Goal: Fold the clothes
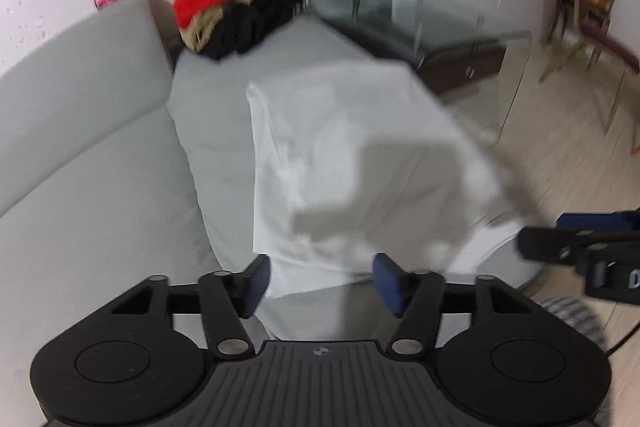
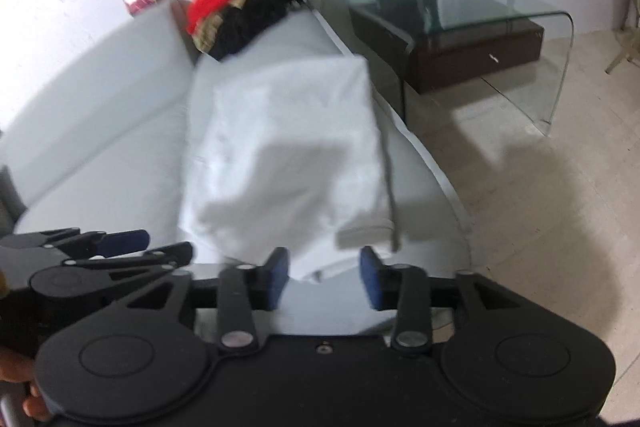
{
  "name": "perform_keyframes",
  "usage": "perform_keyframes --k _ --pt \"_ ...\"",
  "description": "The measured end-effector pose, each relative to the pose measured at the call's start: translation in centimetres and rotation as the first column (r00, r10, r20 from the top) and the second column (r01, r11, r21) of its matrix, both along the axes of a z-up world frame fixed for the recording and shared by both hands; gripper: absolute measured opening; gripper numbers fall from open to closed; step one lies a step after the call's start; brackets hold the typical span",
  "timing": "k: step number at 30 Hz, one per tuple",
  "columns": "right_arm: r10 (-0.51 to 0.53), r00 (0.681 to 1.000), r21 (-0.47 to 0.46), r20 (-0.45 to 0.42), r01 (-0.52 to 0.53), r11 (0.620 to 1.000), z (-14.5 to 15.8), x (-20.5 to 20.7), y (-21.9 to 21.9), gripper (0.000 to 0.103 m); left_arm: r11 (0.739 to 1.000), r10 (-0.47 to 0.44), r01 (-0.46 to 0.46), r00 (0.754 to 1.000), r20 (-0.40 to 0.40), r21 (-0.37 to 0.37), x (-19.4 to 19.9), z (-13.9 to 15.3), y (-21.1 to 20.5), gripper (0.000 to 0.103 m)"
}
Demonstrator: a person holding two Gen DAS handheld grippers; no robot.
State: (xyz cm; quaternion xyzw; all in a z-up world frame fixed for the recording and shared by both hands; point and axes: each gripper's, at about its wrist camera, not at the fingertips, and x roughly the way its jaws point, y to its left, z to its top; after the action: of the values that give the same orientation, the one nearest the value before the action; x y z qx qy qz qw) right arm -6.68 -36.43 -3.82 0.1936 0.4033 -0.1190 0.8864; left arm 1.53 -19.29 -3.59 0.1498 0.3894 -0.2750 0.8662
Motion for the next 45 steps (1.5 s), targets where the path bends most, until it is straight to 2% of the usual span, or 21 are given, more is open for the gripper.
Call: perform_keyframes --k 2,5,9,15,20,22,23,26,31,35,45 --pt "0.011 1.000 0.003 0.013 -0.011 1.000 1.5 -0.6 0.5 0.062 1.000 0.007 -0.007 1.000 0.013 -0.006 -0.6 1.2 0.2 0.067" --pt "0.013 1.000 -0.004 0.017 -0.013 1.000 3.4 -1.3 1.0 0.078 1.000 0.027 -0.027 0.999 0.020 -0.011 -1.4 2.7 0.6 0.072" --pt "0.029 1.000 -0.031 -0.007 -0.029 0.999 5.7 -2.1 1.9 0.086 0.999 0.031 -0.030 1.000 0.003 -0.038 -2.7 4.1 1.6 0.082" --pt "0.072 0.996 -0.044 -0.043 -0.074 0.996 8.7 -2.9 2.6 0.087 0.998 0.024 -0.027 0.999 -0.038 -0.062 -3.9 5.8 2.4 0.092" --pt "0.095 0.995 -0.019 -0.027 -0.095 0.995 12.1 -4.3 2.8 0.087 0.996 -0.007 0.000 0.998 -0.069 -0.093 -4.7 7.7 3.0 0.099" --pt "0.108 0.994 -0.044 -0.008 -0.108 0.993 13.3 -4.7 2.9 0.094 0.996 -0.004 0.000 0.999 -0.048 -0.093 -4.9 7.8 2.8 0.102" --pt "0.111 0.994 -0.073 -0.002 -0.111 0.991 13.7 -4.8 3.0 0.103 0.996 -0.003 -0.001 0.999 -0.038 -0.092 -4.9 7.8 2.7 0.102" --pt "0.098 0.995 -0.153 -0.003 -0.097 0.983 13.1 -4.2 3.2 0.103 0.998 0.016 -0.018 0.999 -0.044 -0.058 -4.4 6.4 2.3 0.102" --pt "0.059 0.998 -0.219 -0.028 -0.064 0.974 10.7 -2.8 3.1 0.103 0.998 0.052 -0.054 0.998 -0.039 -0.040 -3.3 5.3 2.7 0.102" --pt "0.054 0.999 -0.189 -0.011 -0.055 0.980 10.8 -2.4 2.5 0.103 0.996 0.083 -0.084 0.996 -0.031 -0.034 -2.4 4.7 3.3 0.102" --pt "0.052 0.997 -0.158 -0.065 -0.061 0.985 9.3 -1.5 1.7 0.103 0.995 0.084 -0.087 0.995 -0.053 -0.045 -1.7 3.9 2.7 0.102"
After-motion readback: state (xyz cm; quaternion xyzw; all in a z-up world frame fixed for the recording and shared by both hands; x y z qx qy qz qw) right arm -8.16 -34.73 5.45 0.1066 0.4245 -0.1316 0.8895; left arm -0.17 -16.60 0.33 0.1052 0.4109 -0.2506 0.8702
